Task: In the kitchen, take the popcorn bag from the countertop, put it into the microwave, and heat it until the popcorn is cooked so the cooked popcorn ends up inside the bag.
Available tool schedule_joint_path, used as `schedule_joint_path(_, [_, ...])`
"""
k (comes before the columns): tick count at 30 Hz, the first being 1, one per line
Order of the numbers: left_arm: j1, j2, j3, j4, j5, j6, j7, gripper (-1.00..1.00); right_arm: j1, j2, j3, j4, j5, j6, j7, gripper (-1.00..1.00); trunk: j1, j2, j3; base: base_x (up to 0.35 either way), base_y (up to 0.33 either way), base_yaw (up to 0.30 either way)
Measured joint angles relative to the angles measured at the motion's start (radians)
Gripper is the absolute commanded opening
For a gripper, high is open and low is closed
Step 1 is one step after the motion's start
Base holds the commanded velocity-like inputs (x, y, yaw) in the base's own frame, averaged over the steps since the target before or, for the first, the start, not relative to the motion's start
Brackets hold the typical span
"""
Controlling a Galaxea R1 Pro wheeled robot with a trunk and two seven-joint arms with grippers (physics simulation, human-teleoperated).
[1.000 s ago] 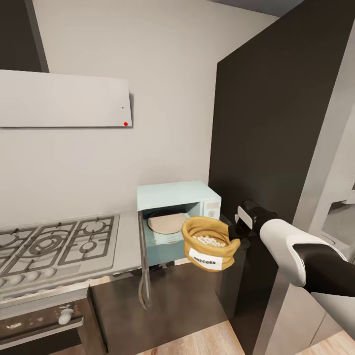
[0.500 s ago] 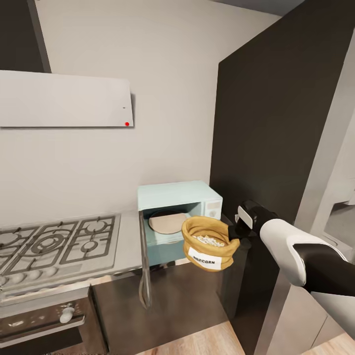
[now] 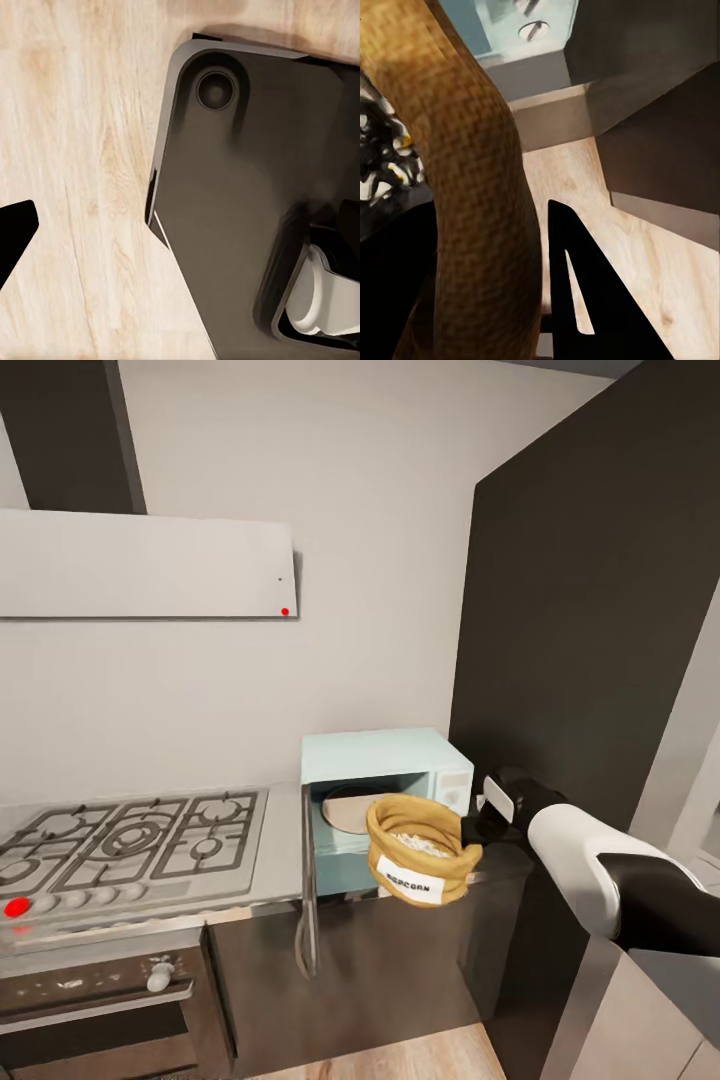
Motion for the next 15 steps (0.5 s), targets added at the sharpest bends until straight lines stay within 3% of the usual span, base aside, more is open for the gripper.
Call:
schedule_joint_path(2, [0.0, 0.0, 0.0, 0.0, 0.0, 0.0, 0.0, 1.0, 0.0, -0.001, -0.046, 0.0, 0.003, -0.001, -0.059, -1.0, 0.0, 0.0, 0.0, 0.0, 0.0, 0.003])
schedule_joint_path(4, [0.0, 0.0, 0.0, 0.0, 0.0, 0.0, 0.0, 1.0, 0.0, 0.0, -0.187, 0.0, 0.003, -0.002, -0.218, -1.0, 0.0, 0.0, 0.0, 0.0, 0.0, 0.0])
schedule_joint_path(5, [0.0, 0.0, 0.0, 0.0, 0.0, 0.0, 0.0, 1.0, 0.0, 0.001, -0.237, 0.0, 0.002, -0.003, -0.271, -1.0, 0.0, 0.0, 0.0, 0.0, 0.0, 0.0])
schedule_joint_path(6, [0.0, 0.0, 0.0, 0.0, 0.0, 0.0, 0.0, 1.0, 0.0, 0.001, -0.258, 0.0, 0.0, -0.003, -0.294, -1.0, 0.0, 0.0, 0.0, 0.0, 0.0, 0.0])
schedule_joint_path(9, [0.0, 0.0, -0.001, 0.0, 0.0, 0.0, 0.0, 1.0, 0.0, 0.003, -0.289, 0.0, -0.001, -0.003, -0.342, -1.0, 0.0, 0.0, 0.0, 0.0, 0.0, 0.005])
schedule_joint_path(15, [0.0, -0.001, -0.001, 0.0, 0.0, 0.0, 0.0, 1.0, 0.0, 0.021, -0.296, 0.0, -0.003, -0.005, -0.351, -1.0, 0.0, 0.0, -0.001, 0.0, -0.003, 0.134])
